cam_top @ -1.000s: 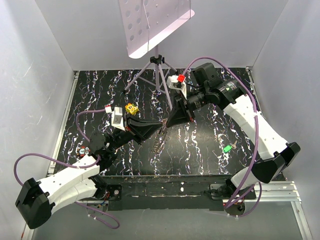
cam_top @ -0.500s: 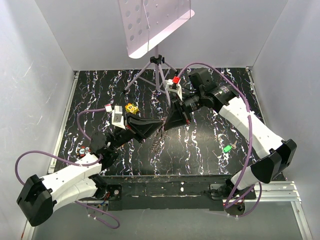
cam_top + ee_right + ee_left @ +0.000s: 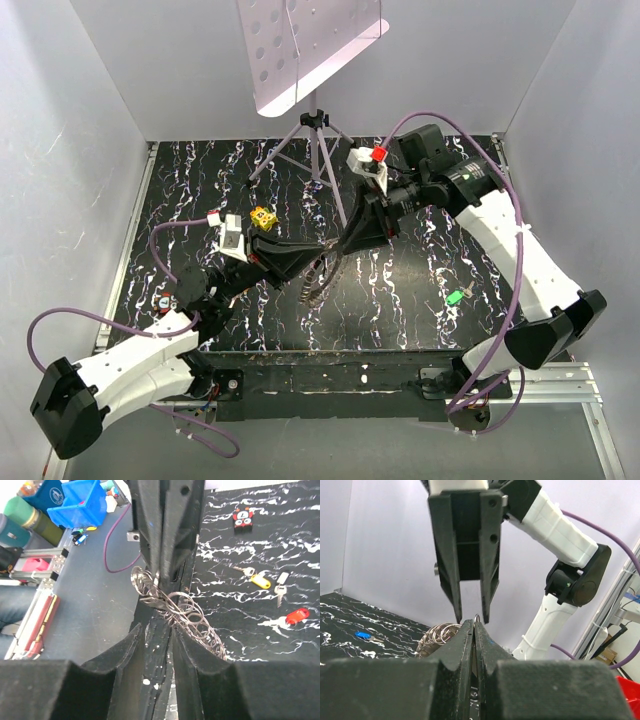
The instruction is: Put the keys on the keyring
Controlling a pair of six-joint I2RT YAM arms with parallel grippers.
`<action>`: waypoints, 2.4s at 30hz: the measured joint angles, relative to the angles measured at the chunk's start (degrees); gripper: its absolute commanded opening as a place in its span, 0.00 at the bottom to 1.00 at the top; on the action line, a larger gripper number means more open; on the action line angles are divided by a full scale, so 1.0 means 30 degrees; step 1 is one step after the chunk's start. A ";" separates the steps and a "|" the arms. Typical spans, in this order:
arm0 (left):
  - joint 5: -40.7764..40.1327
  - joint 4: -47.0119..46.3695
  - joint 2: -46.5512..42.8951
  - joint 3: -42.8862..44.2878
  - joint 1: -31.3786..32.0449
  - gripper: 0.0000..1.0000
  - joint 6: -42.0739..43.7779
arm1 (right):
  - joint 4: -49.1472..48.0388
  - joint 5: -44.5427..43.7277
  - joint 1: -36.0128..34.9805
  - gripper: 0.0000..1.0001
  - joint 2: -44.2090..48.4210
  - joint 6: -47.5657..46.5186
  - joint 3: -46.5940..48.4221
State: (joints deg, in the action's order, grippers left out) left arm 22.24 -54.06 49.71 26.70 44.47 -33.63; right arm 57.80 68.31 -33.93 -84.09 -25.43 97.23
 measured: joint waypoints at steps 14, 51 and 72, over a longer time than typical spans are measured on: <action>0.0896 0.1428 0.0685 0.0022 0.0000 0.00 0.0357 | 0.0670 0.0204 -0.0627 0.41 -0.0423 -0.1770 0.1107; -0.0044 0.2055 0.0044 0.0007 0.0044 0.00 0.0699 | -0.1596 -0.0976 -0.1239 0.01 -0.0350 0.0109 -0.0525; -0.0517 0.8327 -0.3679 0.1479 0.0000 0.83 0.2994 | -0.0270 -0.2790 -0.1333 0.01 -0.0342 -0.0474 -0.0444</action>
State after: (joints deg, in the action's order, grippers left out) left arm 20.69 -29.08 38.68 31.14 44.47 -24.64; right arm 56.99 59.94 -37.93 -85.12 -26.85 95.90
